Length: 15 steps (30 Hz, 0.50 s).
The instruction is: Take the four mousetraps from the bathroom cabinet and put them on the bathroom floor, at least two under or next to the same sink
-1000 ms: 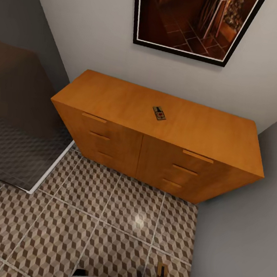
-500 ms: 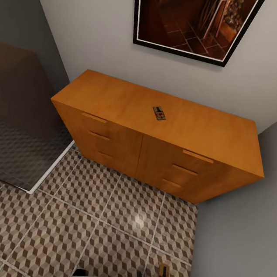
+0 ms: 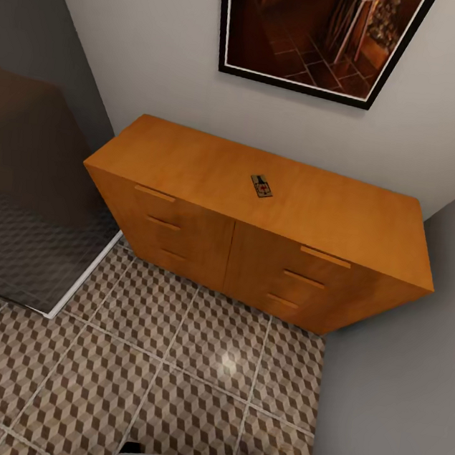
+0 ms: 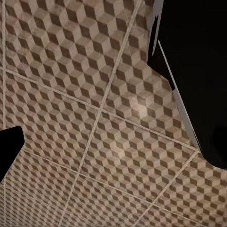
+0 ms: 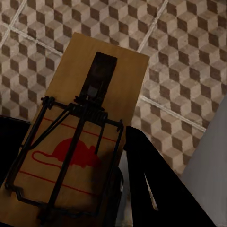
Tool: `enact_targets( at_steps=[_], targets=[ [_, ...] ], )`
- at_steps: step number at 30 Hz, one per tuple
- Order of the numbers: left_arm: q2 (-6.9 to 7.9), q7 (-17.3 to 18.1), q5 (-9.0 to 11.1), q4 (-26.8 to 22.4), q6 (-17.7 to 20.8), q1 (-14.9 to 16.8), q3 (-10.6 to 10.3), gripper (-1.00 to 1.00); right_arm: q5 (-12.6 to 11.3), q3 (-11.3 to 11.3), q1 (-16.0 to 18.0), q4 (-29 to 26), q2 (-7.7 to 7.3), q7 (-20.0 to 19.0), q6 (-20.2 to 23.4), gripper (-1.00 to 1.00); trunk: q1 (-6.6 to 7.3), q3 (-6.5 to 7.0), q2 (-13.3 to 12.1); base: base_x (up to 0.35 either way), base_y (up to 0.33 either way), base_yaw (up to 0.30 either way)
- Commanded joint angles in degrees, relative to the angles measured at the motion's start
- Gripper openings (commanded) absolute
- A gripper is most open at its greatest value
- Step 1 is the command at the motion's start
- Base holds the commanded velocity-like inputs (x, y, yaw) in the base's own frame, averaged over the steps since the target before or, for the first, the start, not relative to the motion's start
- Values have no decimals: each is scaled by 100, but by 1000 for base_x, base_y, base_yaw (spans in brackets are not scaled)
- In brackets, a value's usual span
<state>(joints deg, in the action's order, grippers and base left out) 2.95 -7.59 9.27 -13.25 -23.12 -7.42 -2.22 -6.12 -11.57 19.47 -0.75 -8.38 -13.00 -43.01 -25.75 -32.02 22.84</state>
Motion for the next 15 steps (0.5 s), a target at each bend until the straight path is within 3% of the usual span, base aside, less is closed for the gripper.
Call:
enact_targets(
  at_steps=[1,6,9,10,11,15],
  targets=[
    [-4,-19,38,-29,-3,-5,-25,100,-64,-38,-20,4,-21,-74,-16,-100,-3,-6,8,0,0,0],
    [-10,-40,25,-710,150,2,-24,100,-66,-38,-163,-3,-61,-208,-23,-100,-3,-6,8,0,0,0],
    [-5,-39,16,-1386,581,3,-24,100,-72,-38,-179,-20,-43,-206,-23,-100,-3,-6,8,0,0,0],
    [-2,-31,12,-1760,899,4,-24,100,-77,-35,-183,-30,-34,-202,-23,-100,-3,-6,8,0,0,0],
    [1,-16,1,-2365,1462,4,-24,100,-87,-29,-187,-42,-15,-196,-19,-100,-3,-6,8,0,0,0],
    [9,5,-2,-2672,1606,4,-27,100,-96,-21,-189,-42,43,-201,-12,-100,-3,-6,8,0,0,0]
  ],
)
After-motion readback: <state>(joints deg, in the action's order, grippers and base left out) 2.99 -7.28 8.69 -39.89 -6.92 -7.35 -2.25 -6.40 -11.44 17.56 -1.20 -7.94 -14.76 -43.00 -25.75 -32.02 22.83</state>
